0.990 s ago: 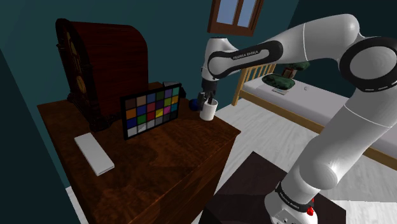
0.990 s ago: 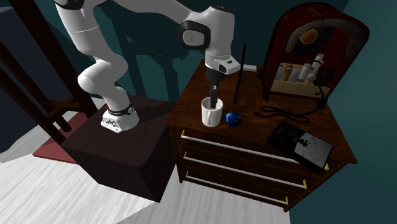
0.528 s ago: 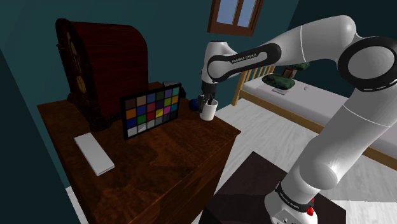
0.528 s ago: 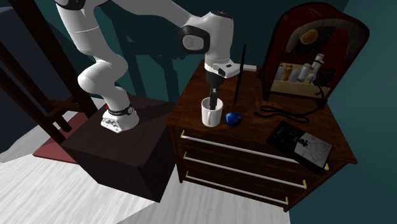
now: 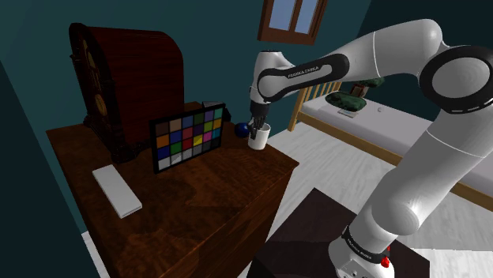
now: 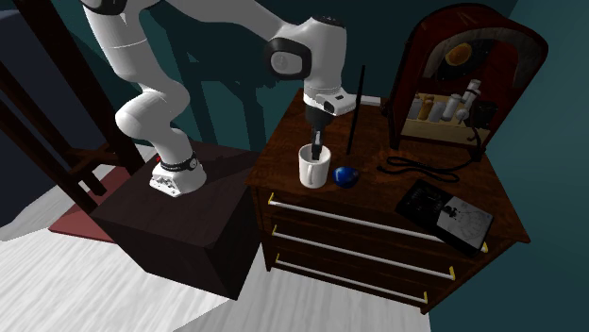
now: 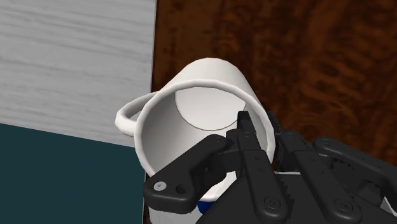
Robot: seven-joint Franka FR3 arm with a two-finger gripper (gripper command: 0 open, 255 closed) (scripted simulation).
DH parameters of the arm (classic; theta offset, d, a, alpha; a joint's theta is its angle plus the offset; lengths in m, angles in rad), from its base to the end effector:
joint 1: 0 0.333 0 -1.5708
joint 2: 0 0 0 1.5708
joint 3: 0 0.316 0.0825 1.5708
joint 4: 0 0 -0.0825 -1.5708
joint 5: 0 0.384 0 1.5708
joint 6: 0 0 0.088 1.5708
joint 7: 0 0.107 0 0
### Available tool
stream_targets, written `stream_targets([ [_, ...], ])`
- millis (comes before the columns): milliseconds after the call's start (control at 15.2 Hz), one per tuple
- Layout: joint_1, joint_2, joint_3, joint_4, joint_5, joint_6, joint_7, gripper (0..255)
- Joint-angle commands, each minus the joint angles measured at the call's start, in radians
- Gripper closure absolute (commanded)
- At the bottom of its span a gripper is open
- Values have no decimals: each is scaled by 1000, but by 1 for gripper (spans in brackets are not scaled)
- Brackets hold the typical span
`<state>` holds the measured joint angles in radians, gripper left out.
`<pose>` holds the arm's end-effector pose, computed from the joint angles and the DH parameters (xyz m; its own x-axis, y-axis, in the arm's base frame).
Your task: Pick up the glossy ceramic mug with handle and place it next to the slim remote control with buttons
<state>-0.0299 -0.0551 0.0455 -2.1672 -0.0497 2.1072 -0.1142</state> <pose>0.5241 0.0060 0.4185 0.9880 0.1544 -0.0107 0.1547 -0.9870 0.0441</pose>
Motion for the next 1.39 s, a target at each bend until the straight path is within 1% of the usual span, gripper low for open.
stream_targets([
  [0,0,0,0,0,0,0,0,255],
  [198,0,0,0,0,0,0,0,255],
  [1320,1,-59,0,166,8,-225,-12,255],
])
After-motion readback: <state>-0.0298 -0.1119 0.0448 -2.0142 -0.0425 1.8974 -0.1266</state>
